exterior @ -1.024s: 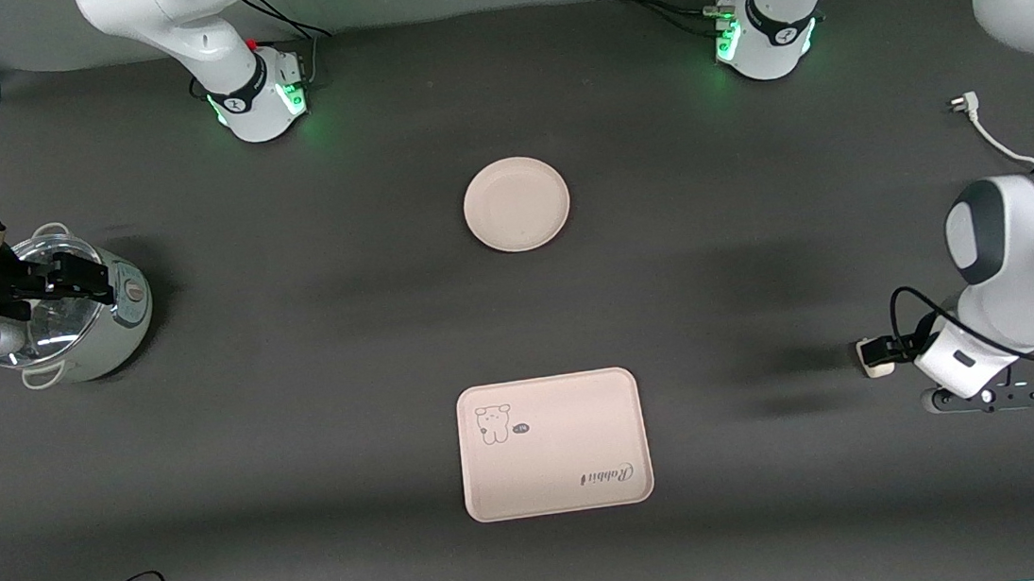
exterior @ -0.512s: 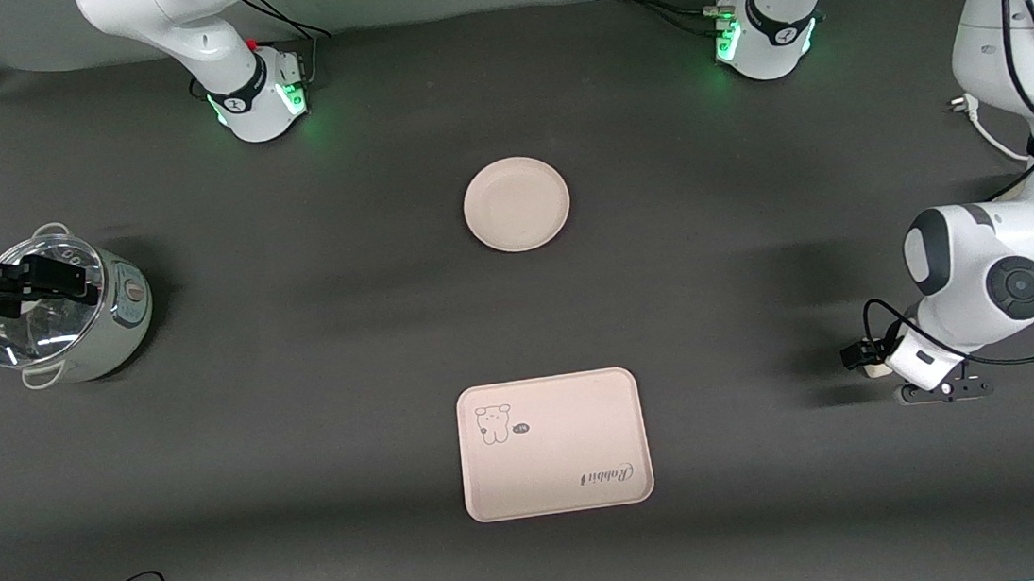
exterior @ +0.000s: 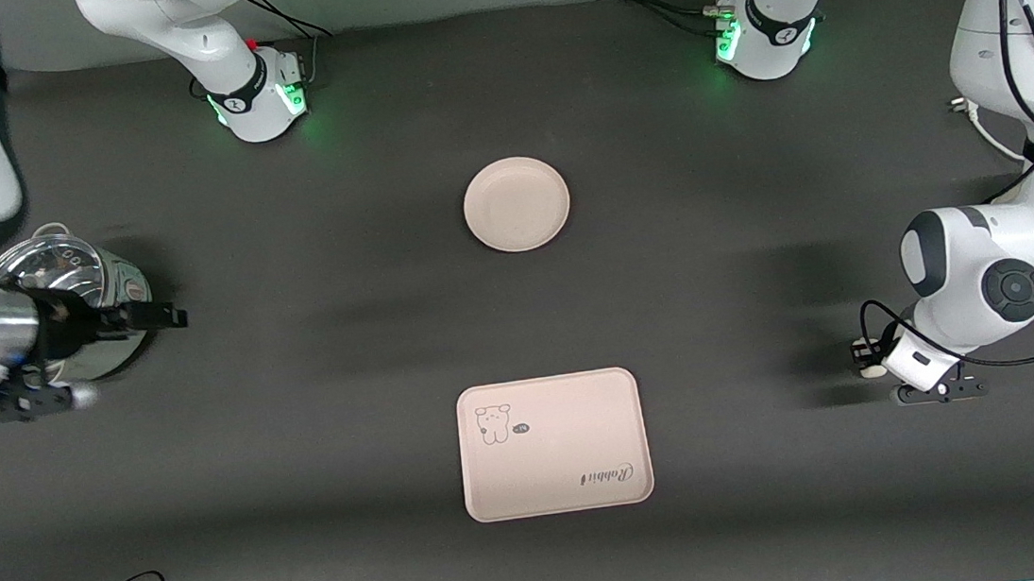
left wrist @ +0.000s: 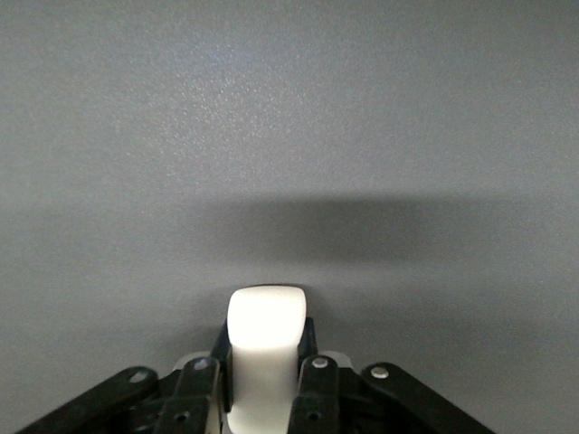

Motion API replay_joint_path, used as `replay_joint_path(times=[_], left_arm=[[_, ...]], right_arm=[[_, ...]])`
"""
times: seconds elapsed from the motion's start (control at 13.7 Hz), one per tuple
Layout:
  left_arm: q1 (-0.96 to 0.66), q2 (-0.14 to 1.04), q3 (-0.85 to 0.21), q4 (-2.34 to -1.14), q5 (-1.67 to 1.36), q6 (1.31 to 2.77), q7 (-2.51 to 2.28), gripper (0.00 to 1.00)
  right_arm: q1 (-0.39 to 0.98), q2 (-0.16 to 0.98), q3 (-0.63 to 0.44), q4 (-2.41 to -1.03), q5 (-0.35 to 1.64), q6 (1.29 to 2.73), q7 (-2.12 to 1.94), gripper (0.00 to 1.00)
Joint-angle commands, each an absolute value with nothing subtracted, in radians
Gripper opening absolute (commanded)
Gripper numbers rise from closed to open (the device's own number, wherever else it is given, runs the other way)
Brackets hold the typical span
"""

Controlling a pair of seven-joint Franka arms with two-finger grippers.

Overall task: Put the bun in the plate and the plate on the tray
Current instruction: 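Lower the left gripper onto the white bun and close it, then carry the bun with the left gripper over the white plate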

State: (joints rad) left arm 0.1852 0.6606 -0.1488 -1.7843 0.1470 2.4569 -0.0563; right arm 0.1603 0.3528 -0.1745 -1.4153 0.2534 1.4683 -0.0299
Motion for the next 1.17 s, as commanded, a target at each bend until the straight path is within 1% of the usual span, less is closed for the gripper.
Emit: replay_joint_path(times=[0.0, 0.15, 0.37, 0.51, 0.66, 0.73, 0.95, 1.1], left_arm=[[0.183, 0.614, -0.152, -1.790, 0.161, 2.387, -0.064, 0.36], [0.173, 0.519, -0.182, -1.789, 0.147, 2.237, -0.064, 0.37], [0.173, 0.375, -0.319, -1.792, 0.077, 2.015, -0.081, 0.37], [0.166, 0.313, -0.415, -1.795, -0.018, 1.925, -0.159, 0.37], [0.132, 0.278, -0.513, -1.812, -0.021, 1.921, -0.295, 0.37], [0.077, 0.282, -0.544, -1.815, -0.020, 1.930, -0.355, 0.40], [-0.163, 0.319, -0.545, -1.822, -0.012, 2.009, -0.675, 0.39], [-0.292, 0.369, -0.545, -1.825, 0.036, 2.072, -0.893, 0.38]], right_arm=[[0.170, 0.423, -0.172, -1.388, 0.294, 1.460, -0.011, 1.00], [0.189, 0.462, -0.172, -1.390, 0.296, 1.471, -0.011, 1.00], [0.195, 0.477, -0.172, -1.393, 0.330, 1.477, -0.009, 1.00], [0.192, 0.477, -0.173, -1.390, 0.331, 1.477, -0.009, 1.00], [0.190, 0.476, -0.175, -1.387, 0.331, 1.477, -0.009, 1.00], [0.192, 0.476, -0.175, -1.387, 0.331, 1.477, -0.009, 1.00], [0.187, 0.476, -0.175, -1.403, 0.334, 1.477, -0.009, 1.00], [0.186, 0.466, -0.186, -1.457, 0.415, 1.479, -0.009, 1.00]])
